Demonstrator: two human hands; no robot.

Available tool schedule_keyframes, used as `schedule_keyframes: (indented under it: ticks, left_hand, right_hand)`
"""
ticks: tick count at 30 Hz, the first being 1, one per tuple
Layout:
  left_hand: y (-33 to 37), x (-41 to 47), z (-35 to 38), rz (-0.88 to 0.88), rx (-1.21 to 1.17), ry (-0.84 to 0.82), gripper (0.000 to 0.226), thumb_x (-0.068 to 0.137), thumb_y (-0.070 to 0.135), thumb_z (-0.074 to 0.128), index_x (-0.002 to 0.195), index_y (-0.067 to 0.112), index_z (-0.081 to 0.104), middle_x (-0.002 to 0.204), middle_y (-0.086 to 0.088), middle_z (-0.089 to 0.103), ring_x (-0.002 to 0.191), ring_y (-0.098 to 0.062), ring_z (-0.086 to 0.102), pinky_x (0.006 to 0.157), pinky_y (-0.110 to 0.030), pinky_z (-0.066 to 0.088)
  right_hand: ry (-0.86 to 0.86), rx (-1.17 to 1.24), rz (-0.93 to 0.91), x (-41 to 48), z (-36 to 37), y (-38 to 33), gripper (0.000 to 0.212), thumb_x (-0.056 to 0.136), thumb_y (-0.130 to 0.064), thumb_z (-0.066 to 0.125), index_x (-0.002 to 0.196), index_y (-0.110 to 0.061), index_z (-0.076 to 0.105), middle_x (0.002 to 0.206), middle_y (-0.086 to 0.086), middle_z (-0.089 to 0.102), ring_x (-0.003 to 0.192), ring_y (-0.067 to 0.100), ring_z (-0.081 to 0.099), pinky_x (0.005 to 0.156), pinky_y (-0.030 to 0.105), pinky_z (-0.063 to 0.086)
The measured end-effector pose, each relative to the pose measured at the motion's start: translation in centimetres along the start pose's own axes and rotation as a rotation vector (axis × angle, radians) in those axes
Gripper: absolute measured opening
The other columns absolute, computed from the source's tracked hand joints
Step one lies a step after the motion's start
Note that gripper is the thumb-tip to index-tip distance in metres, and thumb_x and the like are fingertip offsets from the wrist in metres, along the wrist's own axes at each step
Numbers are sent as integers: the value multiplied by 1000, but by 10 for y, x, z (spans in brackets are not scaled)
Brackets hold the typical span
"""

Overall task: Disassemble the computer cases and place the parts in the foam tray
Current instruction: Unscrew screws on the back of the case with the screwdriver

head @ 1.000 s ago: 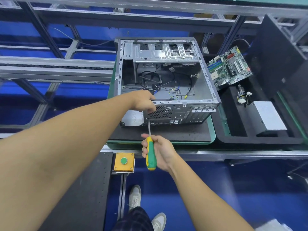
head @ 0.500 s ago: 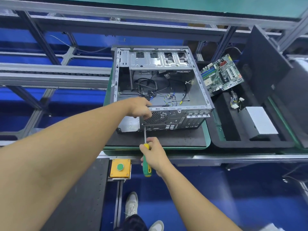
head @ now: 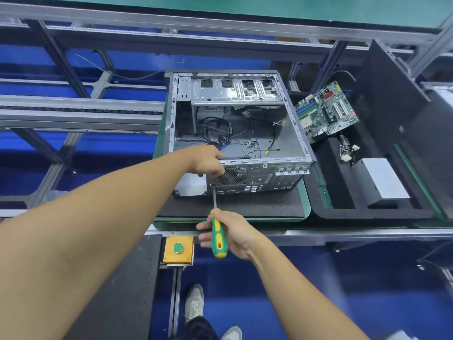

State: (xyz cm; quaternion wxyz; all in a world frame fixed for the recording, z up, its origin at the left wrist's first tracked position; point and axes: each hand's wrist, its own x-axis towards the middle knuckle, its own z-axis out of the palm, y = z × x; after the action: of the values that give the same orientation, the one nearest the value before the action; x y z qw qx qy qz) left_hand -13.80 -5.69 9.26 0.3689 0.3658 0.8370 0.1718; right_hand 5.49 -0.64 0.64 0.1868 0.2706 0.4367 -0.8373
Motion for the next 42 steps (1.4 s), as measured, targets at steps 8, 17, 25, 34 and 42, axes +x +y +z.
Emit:
schedule_keyframes:
  ticks: [8, 17, 25, 34, 42]
  left_hand:
    - [0, -1, -1, -14, -12, -8, 38, 57, 19, 56, 90, 1, 63, 71, -5, 53, 66, -22, 49, 58, -31, 48]
    - [1, 0, -1, -34, -38, -10, 37, 57, 20, 56, 89, 2, 62, 74, -5, 55, 71, -22, 53, 60, -30, 54]
    - [-2, 3, 0, -27, -13, 4, 42, 56, 24, 55, 91, 1, 64, 74, -6, 55, 71, -22, 53, 59, -30, 57]
    - [-4, 6, 1, -46, -18, 22, 29, 64, 16, 58, 88, 0, 61, 76, -8, 54, 71, -24, 52, 61, -33, 56]
    - [-2, 2, 1, -36, -53, -12, 39, 55, 23, 55, 89, 6, 65, 77, -7, 58, 74, -23, 57, 57, -28, 56]
  right_hand:
    - [372, -306, -134, 6, 21, 30, 27, 100, -44, 50, 102, -17, 50, 86, 10, 54, 61, 22, 50, 56, 35, 54]
    - [243, -71, 82, -2, 7, 15, 37, 98, -56, 49, 102, -19, 54, 88, 8, 55, 48, 17, 47, 46, 27, 40]
    - [186, 19, -7, -5, -3, 14, 34, 105, -38, 47, 89, -9, 57, 86, 7, 57, 57, 15, 54, 58, 34, 53]
    - [218, -43, 90, -9, -2, 10, 32, 102, -49, 46, 103, -18, 53, 90, 8, 61, 48, 15, 46, 47, 25, 39]
    - [169, -75, 21, -14, -8, 12, 22, 105, -26, 44, 99, -8, 55, 89, 9, 68, 60, 17, 57, 55, 31, 50]
